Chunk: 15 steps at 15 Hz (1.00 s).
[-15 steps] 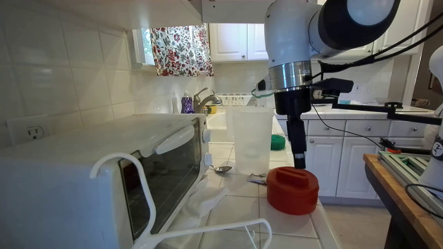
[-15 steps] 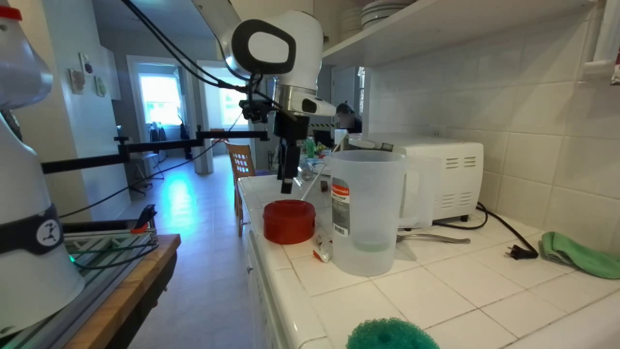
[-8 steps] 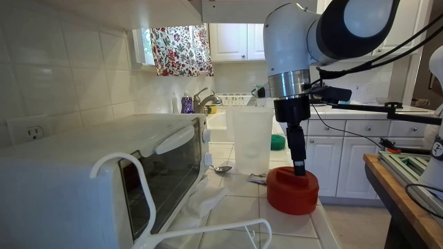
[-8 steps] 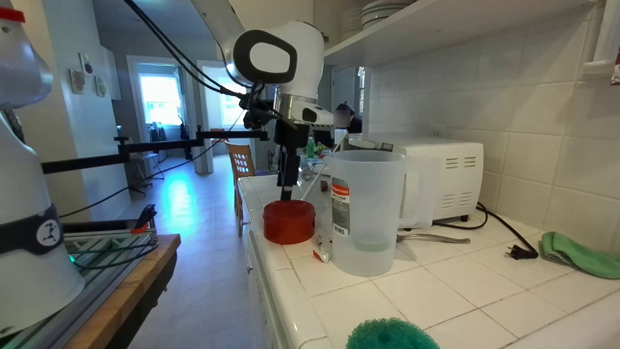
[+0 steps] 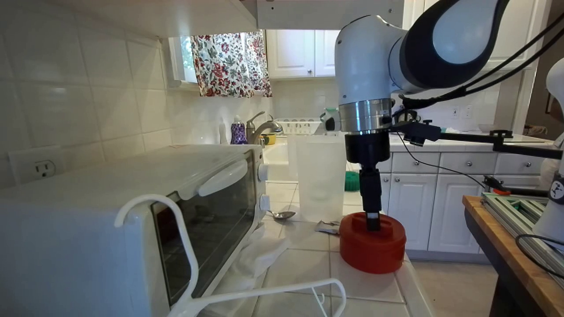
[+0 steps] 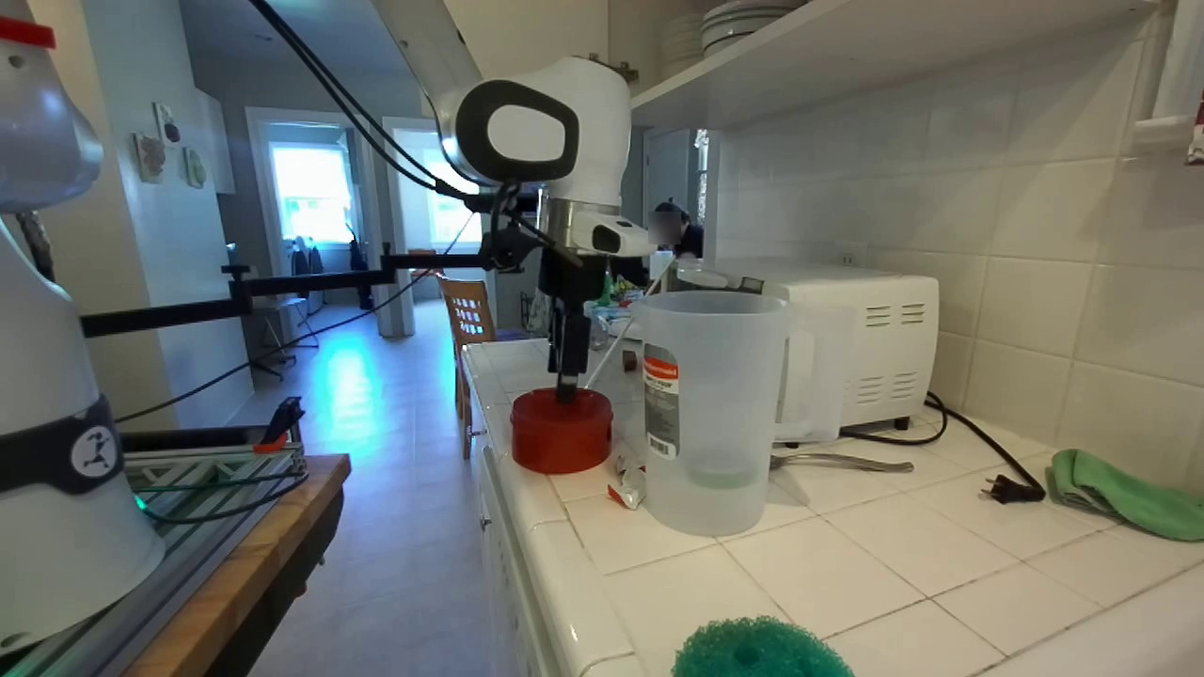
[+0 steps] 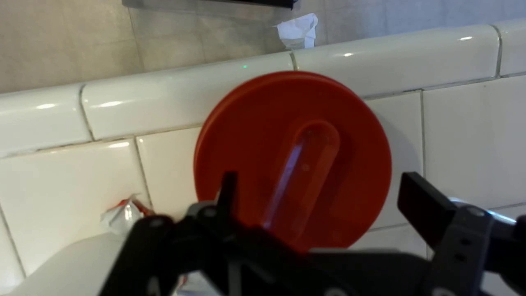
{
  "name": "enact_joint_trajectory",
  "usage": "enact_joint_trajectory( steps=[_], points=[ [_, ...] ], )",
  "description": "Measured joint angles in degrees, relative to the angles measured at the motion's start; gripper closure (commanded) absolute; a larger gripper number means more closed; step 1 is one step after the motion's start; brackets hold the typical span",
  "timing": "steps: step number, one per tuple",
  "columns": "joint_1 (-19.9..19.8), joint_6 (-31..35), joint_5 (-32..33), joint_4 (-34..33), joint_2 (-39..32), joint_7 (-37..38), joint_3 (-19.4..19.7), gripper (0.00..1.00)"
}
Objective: Place the red lid on the bottom shelf of the open cabinet
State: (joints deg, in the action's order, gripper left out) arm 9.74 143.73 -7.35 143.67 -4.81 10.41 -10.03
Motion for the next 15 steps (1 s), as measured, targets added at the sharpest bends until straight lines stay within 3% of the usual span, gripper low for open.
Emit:
enact_joint_trajectory(
  steps=[3,5,10,13,14,15],
  points=[
    [0.0,0.6,0.06,0.03,-0.63,0.0,0.0,0.0],
    [0.0,0.68,0.08,0.03,-0.92,0.0,0.0,0.26],
    [0.0,1.33,0.1,0.03,-1.26,0.0,0.05,0.67],
    [0.0,1.8,0.14,0.02,-1.29,0.0,0.14,0.88],
    [0.0,1.94,0.16,0.02,-1.24,0.0,0.21,0.93],
    [0.0,1.99,0.16,0.02,-1.19,0.01,0.28,0.92]
  ],
)
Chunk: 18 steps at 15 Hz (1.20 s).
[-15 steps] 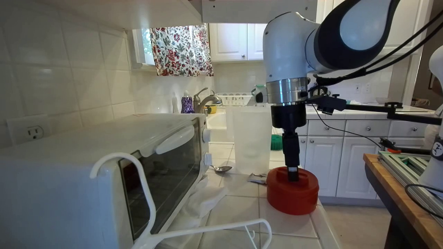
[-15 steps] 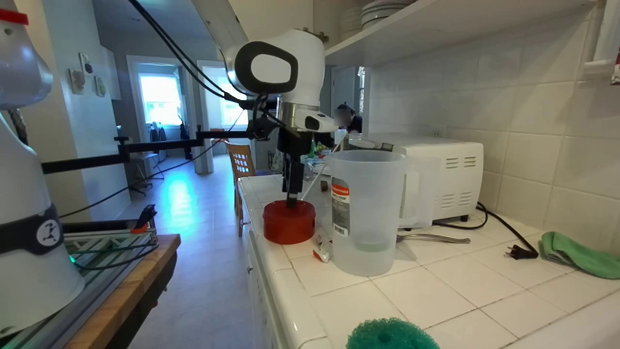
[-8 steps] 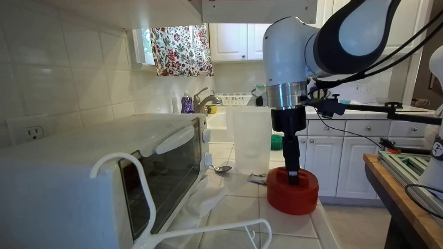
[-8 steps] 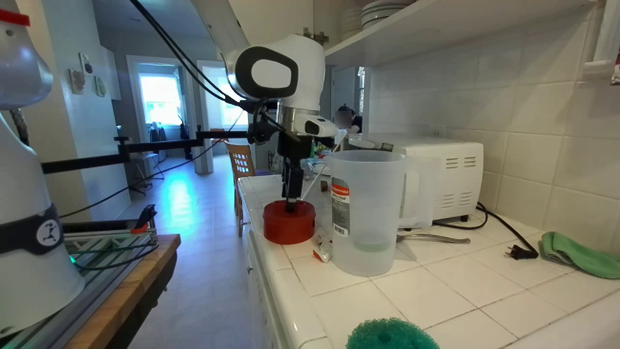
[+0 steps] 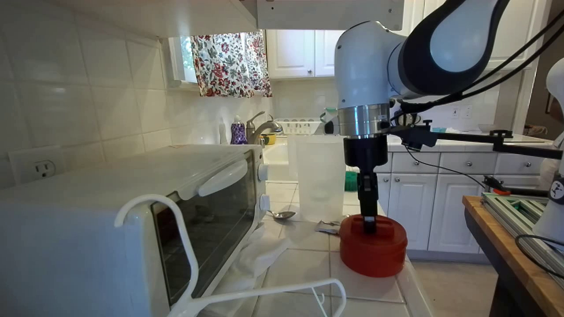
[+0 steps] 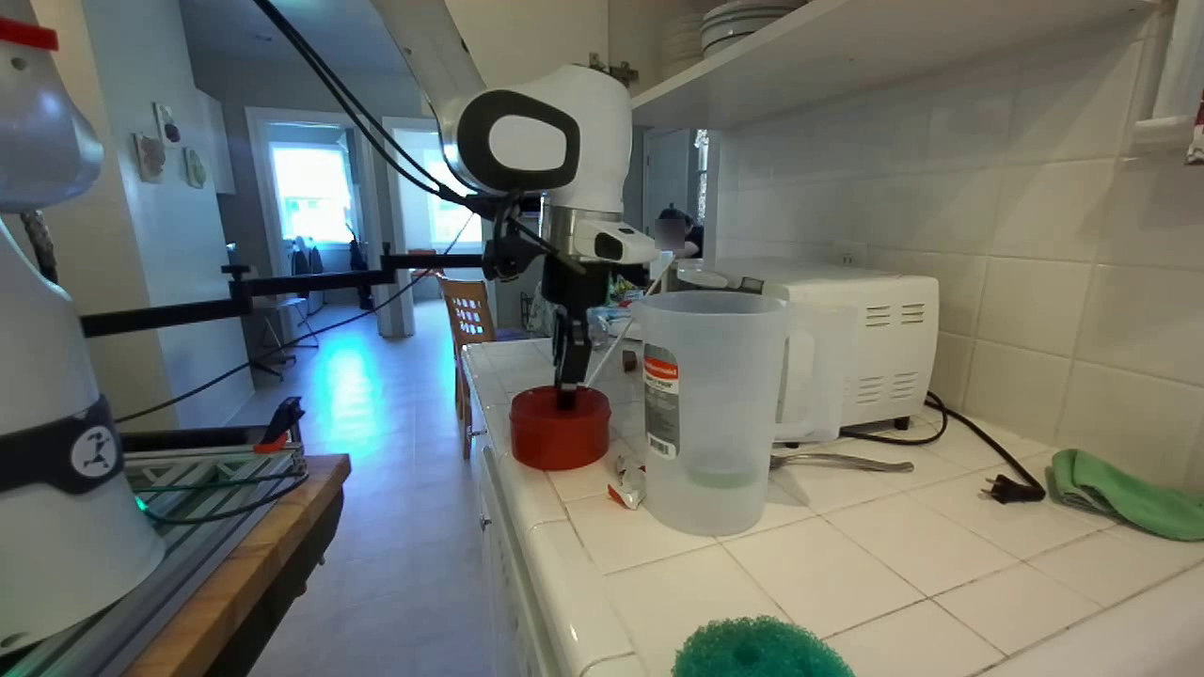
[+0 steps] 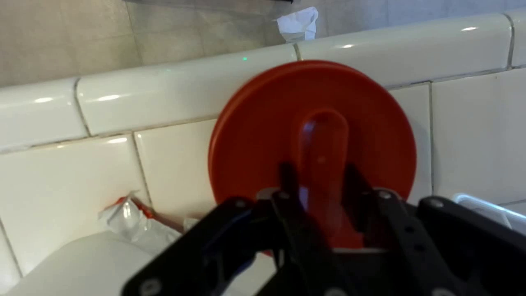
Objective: Place the red lid on the bottom shelf of the open cabinet
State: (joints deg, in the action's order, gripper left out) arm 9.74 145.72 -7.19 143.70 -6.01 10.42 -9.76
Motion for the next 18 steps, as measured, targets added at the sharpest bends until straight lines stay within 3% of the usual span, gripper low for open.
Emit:
enact_joint_trajectory(
  steps=[9,18],
  points=[
    [0.01,-2.46,0.95,-0.05,1.23,2.51,0.06,0.92],
    [0.62,-12.51,3.12,-0.06,14.31,6.07,-0.93,0.92]
  ],
)
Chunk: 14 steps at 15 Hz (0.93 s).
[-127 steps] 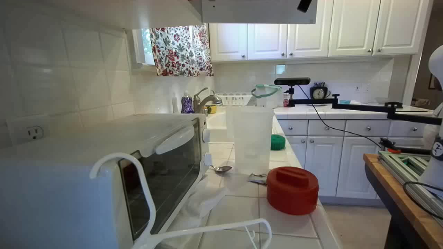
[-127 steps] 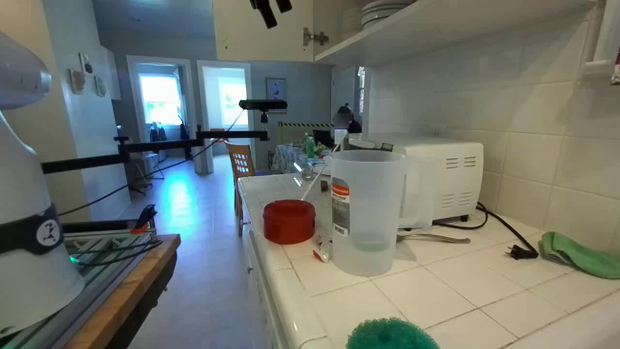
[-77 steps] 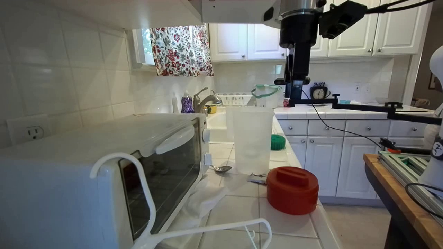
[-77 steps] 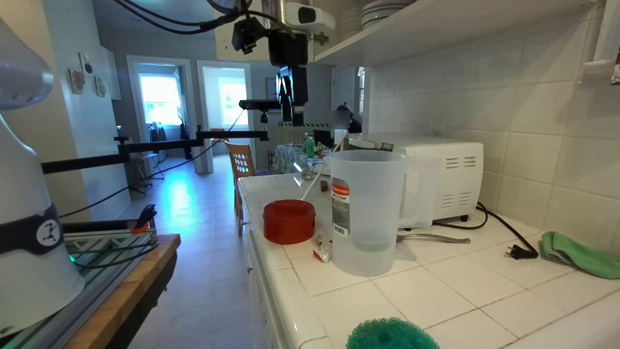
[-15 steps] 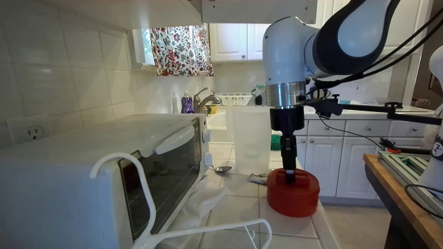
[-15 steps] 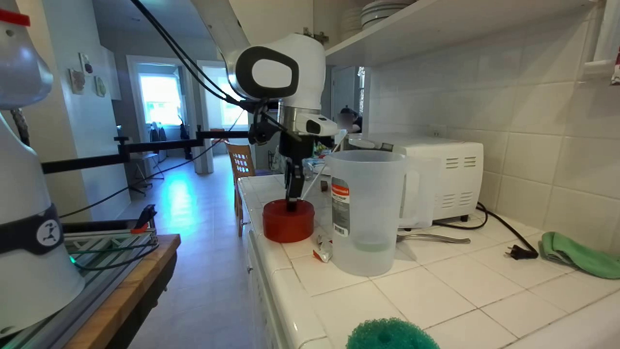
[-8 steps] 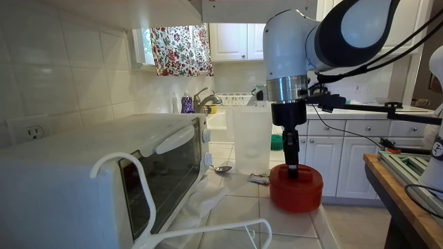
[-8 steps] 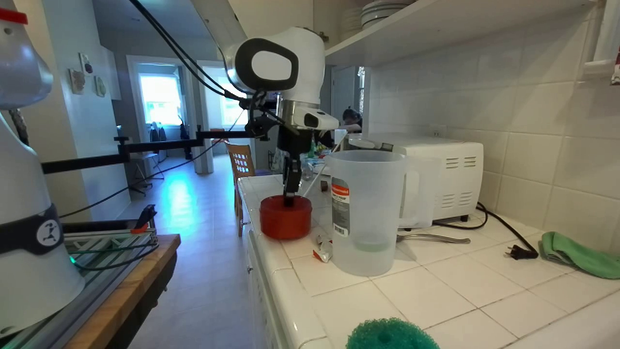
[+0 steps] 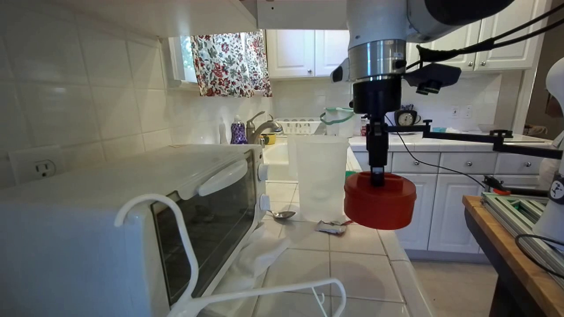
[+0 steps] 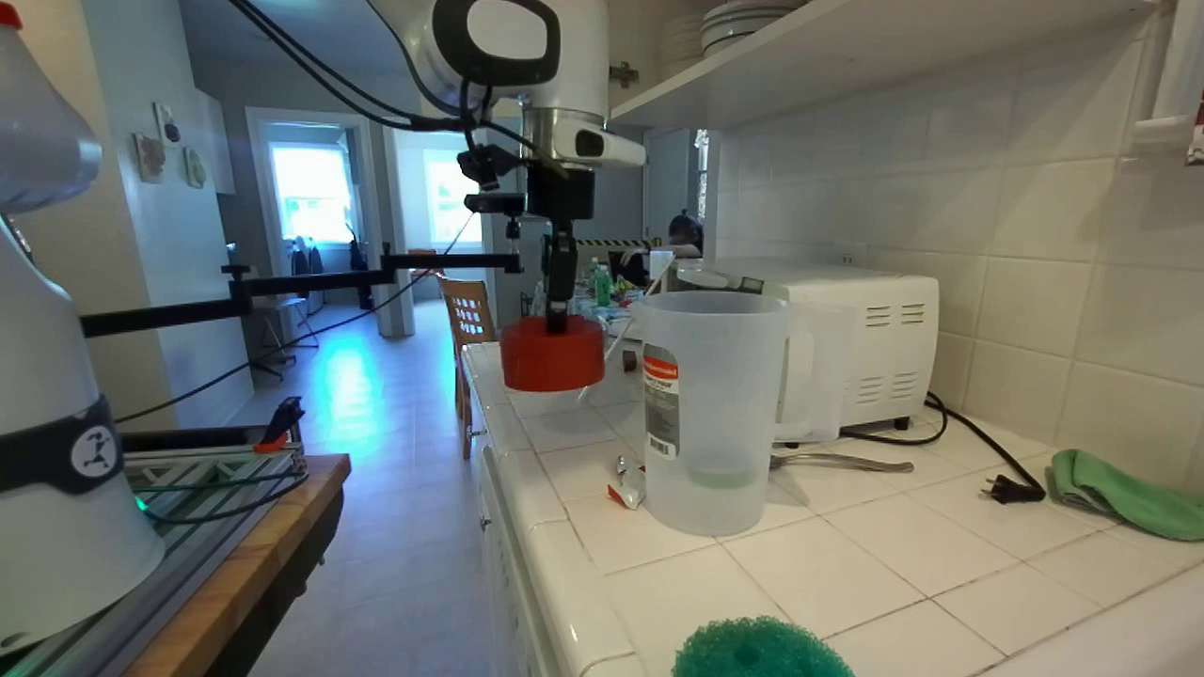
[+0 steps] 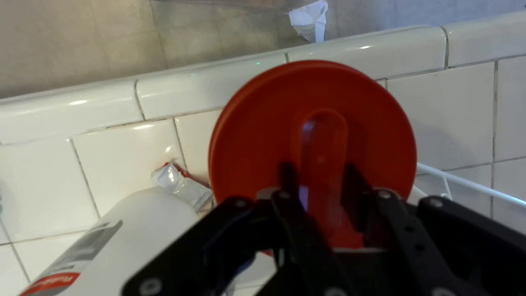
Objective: Place the red lid on the bottom shelf of the open cabinet
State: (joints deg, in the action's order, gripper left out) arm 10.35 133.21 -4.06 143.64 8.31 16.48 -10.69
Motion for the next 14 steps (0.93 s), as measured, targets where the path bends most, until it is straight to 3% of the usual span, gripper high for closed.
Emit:
enact_joint_trajectory(
  steps=[14],
  points=[
    [-2.89,-4.0,5.89,-0.62,17.46,3.28,-0.99,0.92]
  ],
)
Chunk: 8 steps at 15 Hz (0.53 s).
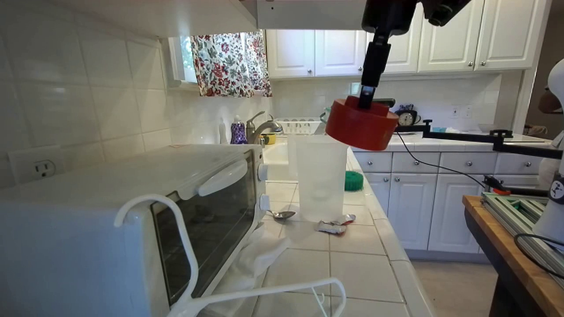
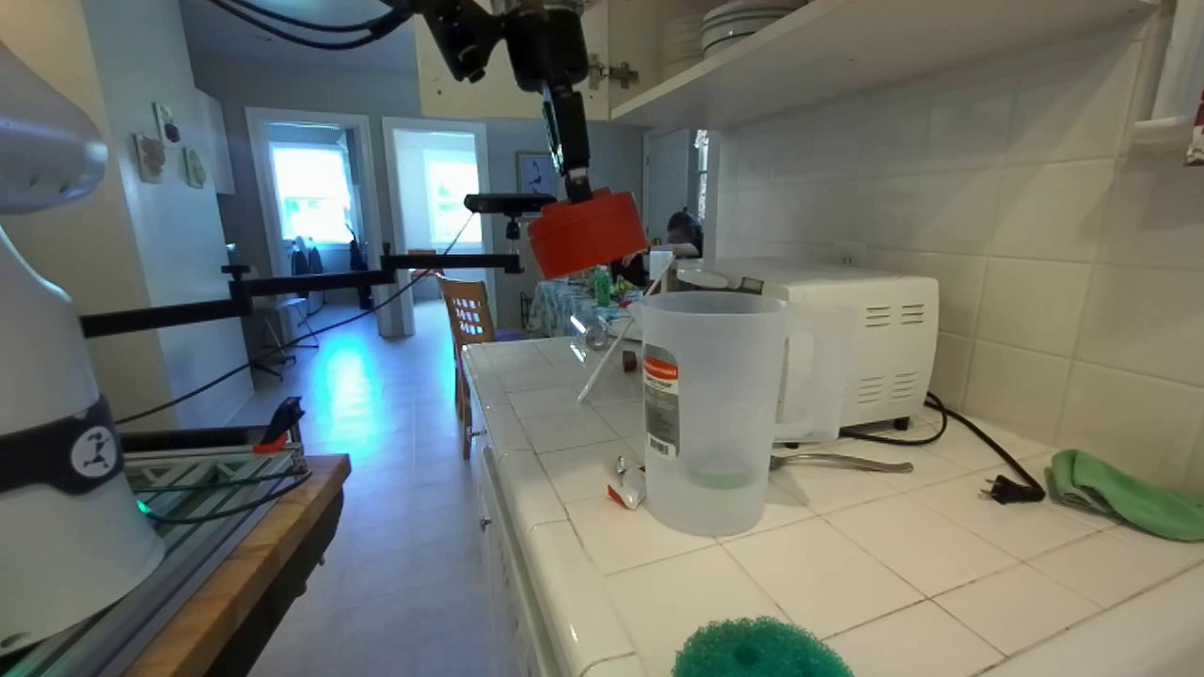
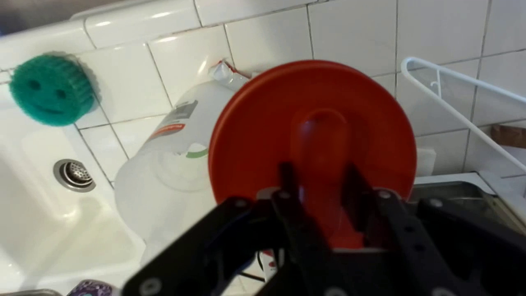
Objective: Place the red lid on the bottom shelf of the open cabinet
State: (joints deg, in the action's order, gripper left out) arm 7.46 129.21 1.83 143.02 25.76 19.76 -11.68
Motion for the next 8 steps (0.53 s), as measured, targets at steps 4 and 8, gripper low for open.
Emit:
enact_joint_trajectory(
  steps=[4,8],
  points=[
    [-2.03,0.75,0.83,-2.26,1.3,0.0,-0.01,0.92],
    [-3.11,1.4,1.36,-5.54,2.6,0.0,-0.01,0.92]
  ],
)
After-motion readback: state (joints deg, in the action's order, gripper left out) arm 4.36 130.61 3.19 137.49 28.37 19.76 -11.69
